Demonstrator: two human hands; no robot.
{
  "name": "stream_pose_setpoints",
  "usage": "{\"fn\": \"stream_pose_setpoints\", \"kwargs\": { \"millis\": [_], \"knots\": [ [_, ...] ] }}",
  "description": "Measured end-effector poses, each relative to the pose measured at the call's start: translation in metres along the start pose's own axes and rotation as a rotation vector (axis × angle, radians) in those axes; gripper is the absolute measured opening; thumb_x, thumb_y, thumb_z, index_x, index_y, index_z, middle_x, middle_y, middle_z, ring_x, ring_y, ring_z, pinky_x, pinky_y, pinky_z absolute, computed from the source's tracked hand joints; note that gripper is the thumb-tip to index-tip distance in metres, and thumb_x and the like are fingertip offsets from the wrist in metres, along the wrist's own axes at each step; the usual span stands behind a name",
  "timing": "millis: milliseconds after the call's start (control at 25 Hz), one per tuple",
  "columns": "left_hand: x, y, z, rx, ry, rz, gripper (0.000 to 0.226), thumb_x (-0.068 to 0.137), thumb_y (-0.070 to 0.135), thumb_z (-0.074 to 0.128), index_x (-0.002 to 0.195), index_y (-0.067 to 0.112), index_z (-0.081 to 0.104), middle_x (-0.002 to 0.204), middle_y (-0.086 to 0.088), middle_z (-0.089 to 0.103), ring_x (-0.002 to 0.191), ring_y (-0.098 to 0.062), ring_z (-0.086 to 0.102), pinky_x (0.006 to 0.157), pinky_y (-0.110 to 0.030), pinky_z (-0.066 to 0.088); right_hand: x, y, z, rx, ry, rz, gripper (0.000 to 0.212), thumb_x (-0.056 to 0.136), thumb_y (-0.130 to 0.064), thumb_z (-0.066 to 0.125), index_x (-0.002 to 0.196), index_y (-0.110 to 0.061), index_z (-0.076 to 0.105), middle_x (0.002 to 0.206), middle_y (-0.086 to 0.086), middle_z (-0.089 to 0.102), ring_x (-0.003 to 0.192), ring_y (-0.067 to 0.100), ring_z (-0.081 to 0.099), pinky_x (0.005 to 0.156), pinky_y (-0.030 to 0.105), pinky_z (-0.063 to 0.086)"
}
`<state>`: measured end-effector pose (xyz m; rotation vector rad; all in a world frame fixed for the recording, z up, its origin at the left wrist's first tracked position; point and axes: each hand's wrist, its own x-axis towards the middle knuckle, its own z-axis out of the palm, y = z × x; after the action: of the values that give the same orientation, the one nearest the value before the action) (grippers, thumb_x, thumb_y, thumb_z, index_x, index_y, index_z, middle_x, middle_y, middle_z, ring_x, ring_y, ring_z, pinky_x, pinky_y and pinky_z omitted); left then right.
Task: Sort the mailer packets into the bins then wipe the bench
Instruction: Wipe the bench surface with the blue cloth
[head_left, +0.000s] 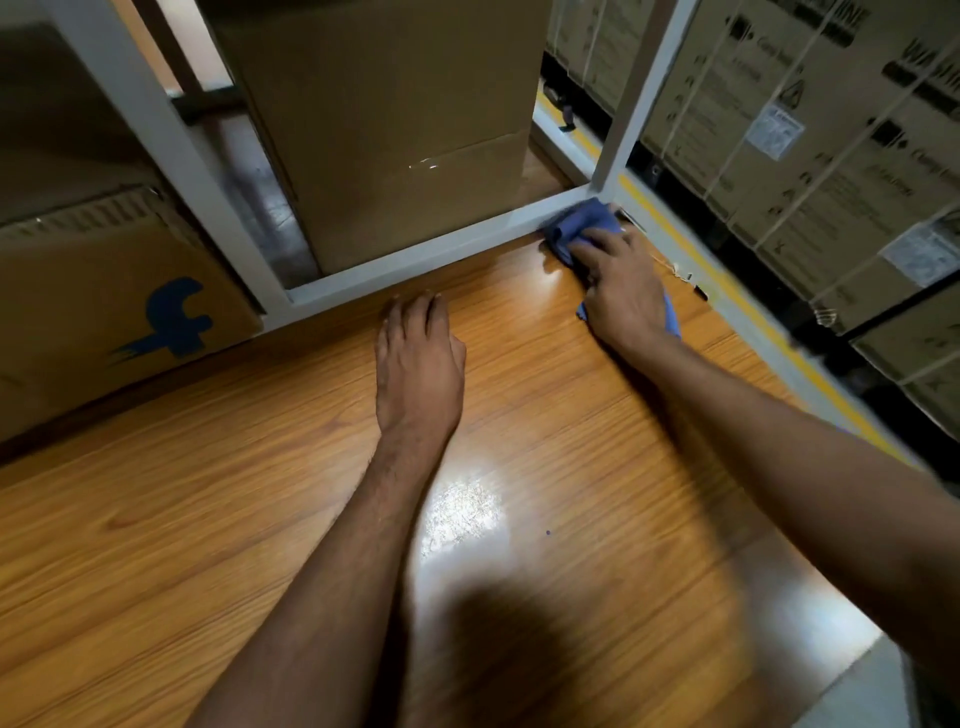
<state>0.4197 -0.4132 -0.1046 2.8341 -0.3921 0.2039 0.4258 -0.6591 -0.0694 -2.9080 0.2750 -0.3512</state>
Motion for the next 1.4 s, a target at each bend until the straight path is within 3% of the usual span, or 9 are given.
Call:
{"fn": "stream_pose_setpoints", "kwargs": {
  "millis": [160, 360, 560, 720, 800, 1000, 1120, 1280, 1400],
  "knots": [
    [0.003, 0.001, 0.004, 0.019, 0.011, -0.001, 0.052, 0.104, 0.023, 0.045, 0.153, 0.011, 0.041, 0.155, -0.013, 0.045, 0.147, -0.036, 0.035, 0.122, -0.048, 0.027, -0.029, -0.010, 0.012, 0.060, -0.057, -0.233, 0.054, 0.085, -0.006, 0.048, 0.134, -0.021, 0.065, 0.142, -0.003, 0.057, 0.125, 0.024, 0.048, 0.093, 0.035, 0.044],
    [0.016, 0.013, 0.008, 0.004, 0.000, 0.012, 0.048, 0.105, 0.023, 0.046, 0.152, 0.012, 0.043, 0.152, -0.013, 0.046, 0.147, -0.037, 0.035, 0.122, -0.049, 0.027, 0.026, 0.031, -0.004, 0.033, -0.007, 0.114, 0.059, 0.085, -0.002, 0.046, 0.136, -0.024, 0.064, 0.145, -0.003, 0.055, 0.122, 0.028, 0.046, 0.098, 0.044, 0.045],
    [0.015, 0.009, 0.011, -0.001, 0.047, 0.014, 0.048, 0.105, 0.024, 0.047, 0.151, 0.014, 0.045, 0.151, -0.011, 0.048, 0.146, -0.034, 0.036, 0.122, -0.047, 0.028, -0.039, -0.007, 0.011, 0.065, -0.042, -0.147, 0.057, 0.083, -0.007, 0.046, 0.135, -0.025, 0.062, 0.143, -0.004, 0.053, 0.120, 0.023, 0.046, 0.089, 0.036, 0.043],
    [0.015, 0.010, 0.008, -0.029, 0.048, 0.012, 0.045, 0.105, 0.025, 0.047, 0.149, 0.015, 0.049, 0.151, -0.010, 0.050, 0.146, -0.034, 0.038, 0.120, -0.048, 0.029, 0.016, 0.048, -0.002, -0.002, 0.010, 0.234, 0.058, 0.084, -0.009, 0.049, 0.140, -0.024, 0.059, 0.147, -0.001, 0.051, 0.122, 0.028, 0.045, 0.101, 0.041, 0.044],
    [0.016, 0.011, 0.005, -0.081, 0.051, -0.002, 0.043, 0.105, 0.025, 0.047, 0.146, 0.015, 0.053, 0.150, -0.010, 0.052, 0.145, -0.033, 0.039, 0.120, -0.048, 0.029, 0.022, 0.049, -0.004, 0.000, -0.002, 0.297, 0.055, 0.087, -0.010, 0.051, 0.141, -0.022, 0.059, 0.149, 0.000, 0.050, 0.123, 0.031, 0.045, 0.103, 0.041, 0.043],
    [0.007, -0.010, -0.019, -0.404, -0.034, 0.032, 0.037, 0.104, 0.017, 0.051, 0.139, 0.015, 0.061, 0.147, -0.005, 0.055, 0.138, -0.022, 0.046, 0.116, -0.037, 0.035, -0.022, -0.001, 0.001, 0.115, -0.008, 0.039, 0.058, 0.082, 0.004, 0.051, 0.133, -0.020, 0.068, 0.143, -0.001, 0.059, 0.122, 0.028, 0.052, 0.096, 0.028, 0.039],
    [-0.034, -0.048, -0.038, -0.301, 0.033, -0.057, 0.035, 0.102, 0.010, 0.052, 0.133, 0.017, 0.066, 0.140, -0.004, 0.061, 0.129, -0.022, 0.051, 0.108, -0.036, 0.039, -0.035, -0.042, -0.009, 0.274, -0.064, 0.110, 0.064, 0.077, 0.014, 0.046, 0.128, -0.014, 0.072, 0.140, 0.004, 0.063, 0.129, 0.024, 0.055, 0.105, 0.028, 0.042],
    [-0.087, -0.094, -0.064, -0.193, 0.096, -0.180, 0.040, 0.099, 0.006, 0.051, 0.133, 0.021, 0.066, 0.137, -0.003, 0.061, 0.125, -0.027, 0.050, 0.100, -0.046, 0.039, -0.052, -0.111, -0.025, 0.420, -0.110, 0.127, 0.056, 0.081, 0.004, 0.051, 0.126, -0.021, 0.073, 0.125, 0.004, 0.071, 0.112, 0.021, 0.065, 0.090, 0.032, 0.053],
    [-0.124, -0.115, -0.073, -0.218, 0.202, -0.350, 0.041, 0.092, 0.000, 0.055, 0.126, 0.019, 0.069, 0.129, -0.007, 0.062, 0.121, -0.033, 0.052, 0.097, -0.046, 0.041, -0.099, -0.187, -0.019, 0.521, -0.154, -0.003, 0.054, 0.076, 0.006, 0.053, 0.120, -0.019, 0.075, 0.118, 0.005, 0.072, 0.108, 0.023, 0.064, 0.086, 0.030, 0.049]
  ]
}}
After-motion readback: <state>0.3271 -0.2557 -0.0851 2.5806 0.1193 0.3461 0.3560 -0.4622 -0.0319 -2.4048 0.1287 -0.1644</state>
